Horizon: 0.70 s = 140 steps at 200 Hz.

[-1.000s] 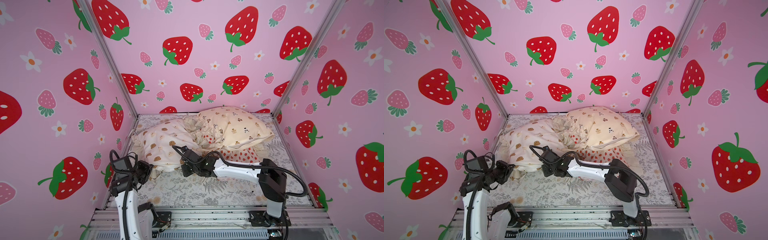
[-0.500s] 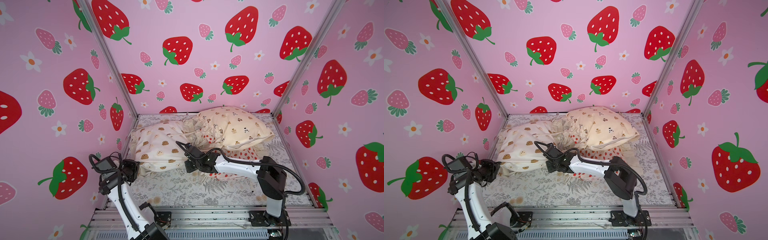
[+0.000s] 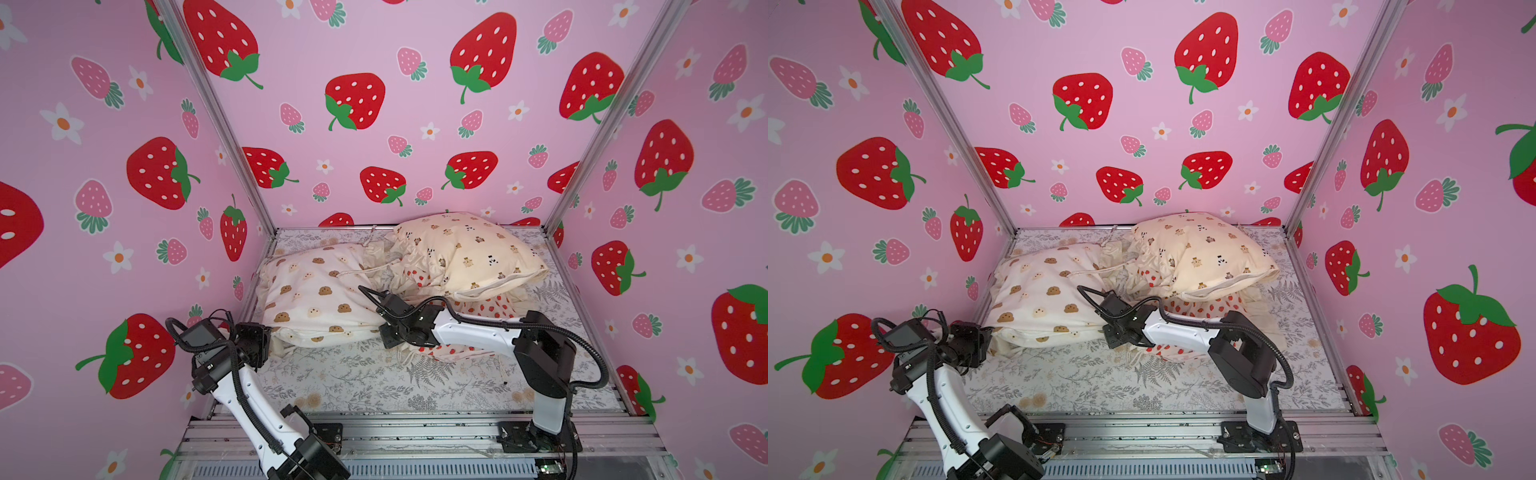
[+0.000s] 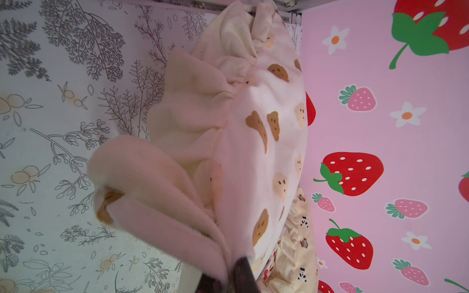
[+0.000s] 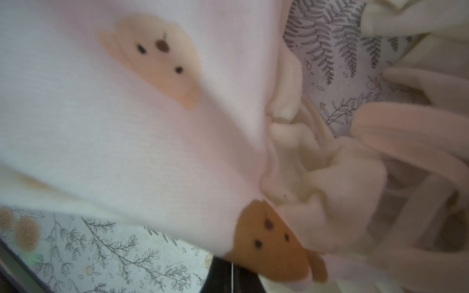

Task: Zip up pillowcases
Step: Zip the zipper on the pillowcase, then place the pillowcase at the center of the board.

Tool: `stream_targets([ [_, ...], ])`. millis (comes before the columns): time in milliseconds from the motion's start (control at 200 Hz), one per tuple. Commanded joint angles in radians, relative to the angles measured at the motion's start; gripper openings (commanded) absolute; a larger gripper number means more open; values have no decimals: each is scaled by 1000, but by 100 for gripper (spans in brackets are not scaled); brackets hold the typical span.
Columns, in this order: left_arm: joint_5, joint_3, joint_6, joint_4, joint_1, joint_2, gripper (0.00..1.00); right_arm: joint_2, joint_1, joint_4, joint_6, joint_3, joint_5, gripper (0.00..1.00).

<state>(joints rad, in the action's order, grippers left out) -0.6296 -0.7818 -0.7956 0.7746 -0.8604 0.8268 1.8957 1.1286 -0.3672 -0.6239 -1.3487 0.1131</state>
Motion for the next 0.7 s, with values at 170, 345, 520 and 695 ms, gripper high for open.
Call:
stream_targets([
  [170, 42, -25, -1, -61, -17, -32, 0, 7, -33, -70, 37, -68, 67, 0],
  [345, 107, -10, 32, -30, -11, -99, 0, 74, -44, -26, 84, -162, 102, 0],
  [520, 112, 50, 46, -27, 5, -157, 2, 158, -74, -17, 113, -270, 111, 0],
  [695, 147, 43, 73, -9, 67, -170, 29, 144, -78, -20, 147, -280, 101, 8],
])
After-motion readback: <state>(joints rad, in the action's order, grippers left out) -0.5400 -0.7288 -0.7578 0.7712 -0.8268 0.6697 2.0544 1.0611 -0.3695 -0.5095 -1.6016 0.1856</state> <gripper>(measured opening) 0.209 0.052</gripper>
